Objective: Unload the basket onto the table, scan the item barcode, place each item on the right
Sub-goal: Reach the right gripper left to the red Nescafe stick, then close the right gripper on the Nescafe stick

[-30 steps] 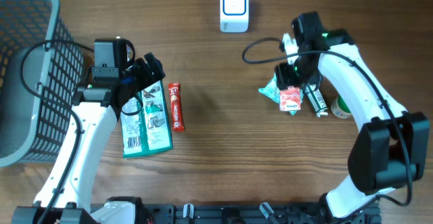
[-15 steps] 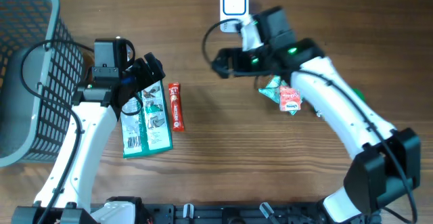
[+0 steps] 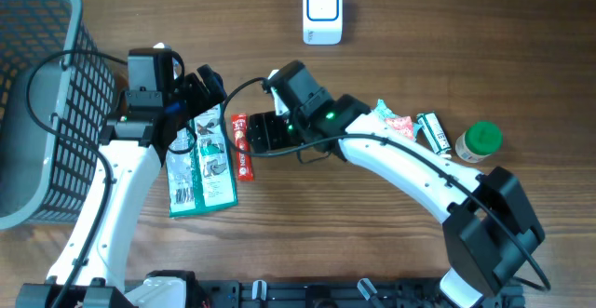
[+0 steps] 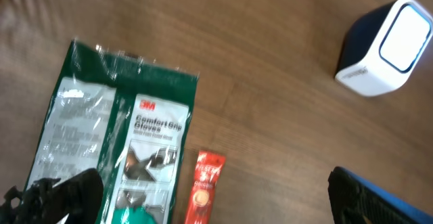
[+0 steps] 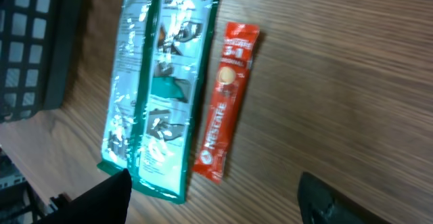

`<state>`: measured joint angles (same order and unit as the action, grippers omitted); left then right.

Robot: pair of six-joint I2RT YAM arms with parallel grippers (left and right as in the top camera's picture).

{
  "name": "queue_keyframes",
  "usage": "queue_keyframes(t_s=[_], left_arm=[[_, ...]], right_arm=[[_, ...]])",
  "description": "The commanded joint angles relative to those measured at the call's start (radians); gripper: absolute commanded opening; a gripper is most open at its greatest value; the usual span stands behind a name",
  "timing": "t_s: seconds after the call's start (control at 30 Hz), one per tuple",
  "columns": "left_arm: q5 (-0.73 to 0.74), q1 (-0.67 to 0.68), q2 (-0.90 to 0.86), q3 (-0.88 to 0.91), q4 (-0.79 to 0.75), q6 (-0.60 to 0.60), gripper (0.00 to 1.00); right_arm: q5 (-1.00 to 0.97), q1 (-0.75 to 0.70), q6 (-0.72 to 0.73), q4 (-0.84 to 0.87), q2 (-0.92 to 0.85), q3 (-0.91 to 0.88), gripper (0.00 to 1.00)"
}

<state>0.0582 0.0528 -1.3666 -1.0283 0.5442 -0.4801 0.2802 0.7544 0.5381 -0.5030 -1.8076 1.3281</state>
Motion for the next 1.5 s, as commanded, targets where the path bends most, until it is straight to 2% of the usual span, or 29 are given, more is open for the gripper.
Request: queue_keyframes(t_s=[0.0, 0.03, 0.13, 0.23, 0.37, 0.57, 0.63, 0.9, 1.03, 1.23, 1.37, 1.47], left_arm=[[-0.056, -0.005, 0.011, -0.016, -0.036, -0.002, 1.0], [-0.075, -0.014, 0.011, -0.016, -0.025, -0.016, 1.0], [-0.151, -0.069, 0.003, -0.016, 0.044, -0.088, 1.0], [-0.145, -0.149, -0.015, -0.016, 0.086, -0.105, 1.0], [-0.13, -0.216, -0.028, -0.016, 0.124, -0.105, 1.0], [-0.13, -0.225, -0.029, -0.016, 0.134, -0.105, 1.0], [-0.13, -0.225, -0.029, -0.016, 0.134, -0.105, 1.0], [-0.13, -0.225, -0.029, -0.016, 0.134, -0.105, 1.0], [-0.13, -0.225, -0.029, -0.016, 0.134, -0.105, 1.0], [-0.13, -0.225, -0.029, -0.016, 0.134, -0.105, 1.0], [-0.13, -0.225, -0.029, -0.016, 0.134, -0.105, 1.0], [-0.13, -0.225, -0.029, -0.016, 0.134, -0.105, 1.0]], right_arm=[[-0.044, 0.022, 0.04, 0.008, -0.011, -0.008, 0.82], [-0.044, 0.026, 0.042, 0.009, -0.011, -0.008, 0.8], [-0.055, 0.042, 0.042, 0.021, -0.016, -0.008, 0.54], [-0.12, 0.074, 0.062, 0.035, -0.032, -0.008, 0.3], [-0.227, 0.13, 0.078, 0.064, -0.074, -0.008, 0.31], [-0.385, 0.206, 0.12, 0.109, -0.174, -0.008, 0.34], [-0.404, 0.23, 0.12, 0.136, -0.215, -0.008, 0.38], [-0.423, 0.259, 0.12, 0.182, -0.276, -0.008, 0.36], [-0.468, 0.264, 0.12, 0.189, -0.292, -0.008, 0.25], [-0.593, 0.261, 0.145, 0.143, -0.3, -0.008, 0.23], [-0.602, 0.245, 0.143, 0.111, -0.3, -0.008, 0.14], [-0.625, 0.226, 0.142, 0.086, -0.291, -0.007, 0.13]])
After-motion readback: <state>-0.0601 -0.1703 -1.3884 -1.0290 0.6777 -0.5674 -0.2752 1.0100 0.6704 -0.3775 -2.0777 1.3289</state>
